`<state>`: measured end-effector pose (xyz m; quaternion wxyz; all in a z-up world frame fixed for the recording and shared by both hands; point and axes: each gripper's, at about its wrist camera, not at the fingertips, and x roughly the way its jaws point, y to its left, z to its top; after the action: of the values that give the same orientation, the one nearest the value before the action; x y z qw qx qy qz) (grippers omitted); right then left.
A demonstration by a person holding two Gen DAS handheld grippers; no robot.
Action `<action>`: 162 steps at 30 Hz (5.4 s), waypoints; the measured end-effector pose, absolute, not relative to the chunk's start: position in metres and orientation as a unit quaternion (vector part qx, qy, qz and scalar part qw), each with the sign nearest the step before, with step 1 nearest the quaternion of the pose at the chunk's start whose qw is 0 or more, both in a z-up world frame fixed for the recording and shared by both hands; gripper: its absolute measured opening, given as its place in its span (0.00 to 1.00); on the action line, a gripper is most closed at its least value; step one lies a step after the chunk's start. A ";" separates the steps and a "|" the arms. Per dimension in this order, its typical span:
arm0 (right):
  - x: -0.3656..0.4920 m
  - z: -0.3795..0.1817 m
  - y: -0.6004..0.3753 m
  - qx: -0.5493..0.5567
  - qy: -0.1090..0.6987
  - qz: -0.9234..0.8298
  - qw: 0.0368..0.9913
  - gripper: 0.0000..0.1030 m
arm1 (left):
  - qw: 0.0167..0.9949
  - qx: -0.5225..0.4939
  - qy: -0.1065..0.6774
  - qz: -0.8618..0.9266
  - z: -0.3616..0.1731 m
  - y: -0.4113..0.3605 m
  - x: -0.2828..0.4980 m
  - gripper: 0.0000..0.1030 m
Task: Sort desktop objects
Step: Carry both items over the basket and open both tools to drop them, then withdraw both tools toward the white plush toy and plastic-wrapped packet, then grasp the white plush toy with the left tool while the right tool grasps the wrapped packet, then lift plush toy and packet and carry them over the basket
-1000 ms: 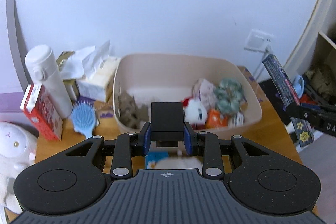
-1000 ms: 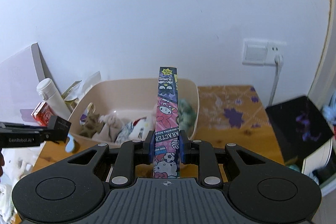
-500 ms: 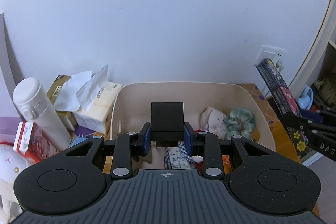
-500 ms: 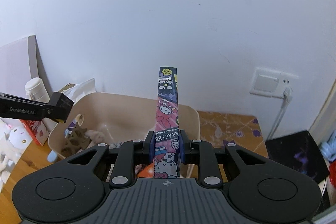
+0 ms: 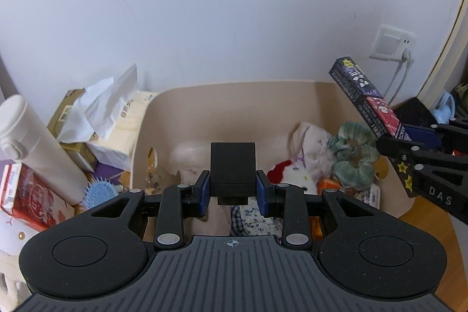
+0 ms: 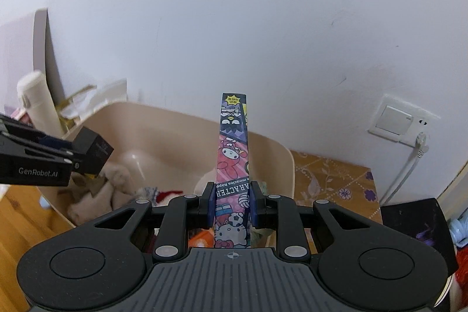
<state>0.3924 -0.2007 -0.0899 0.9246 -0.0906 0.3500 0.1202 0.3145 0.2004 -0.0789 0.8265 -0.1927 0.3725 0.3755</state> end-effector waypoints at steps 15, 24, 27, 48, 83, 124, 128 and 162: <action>0.387 -0.111 -0.204 -0.098 0.393 0.130 0.905 0.46 | 0.817 -0.207 0.387 0.373 -0.087 0.185 0.316 0.67; 0.363 -0.104 -0.209 -0.072 0.380 0.114 0.915 0.95 | 0.818 -0.218 0.376 0.376 -0.073 0.174 0.295 0.76; 0.350 -0.103 -0.209 -0.077 0.378 0.111 0.916 1.00 | 0.821 -0.213 0.376 0.374 -0.070 0.169 0.287 0.76; 0.267 -0.162 -0.208 -0.006 0.482 0.053 0.875 1.00 | 0.810 -0.219 0.428 0.335 -0.104 0.128 0.252 0.77; 0.258 -0.213 -0.184 -0.027 0.530 0.061 0.846 0.37 | 0.793 -0.263 0.467 0.291 -0.163 0.131 0.268 0.58; 0.213 -0.148 -0.216 0.025 0.445 0.060 0.893 0.22 | 0.833 -0.212 0.432 0.274 -0.117 0.094 0.204 0.16; 0.212 -0.135 -0.219 0.029 0.428 0.061 0.901 0.22 | 0.835 -0.213 0.423 0.279 -0.108 0.097 0.194 0.16; 0.293 -0.053 -0.242 -0.002 0.326 0.068 0.943 0.22 | 0.876 -0.184 0.306 0.325 -0.018 0.146 0.234 0.16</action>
<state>0.2931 -0.2417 -0.0530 0.9429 -0.0019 0.3259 0.0683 0.2336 0.1455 -0.0176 0.8757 -0.1844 0.3057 0.3250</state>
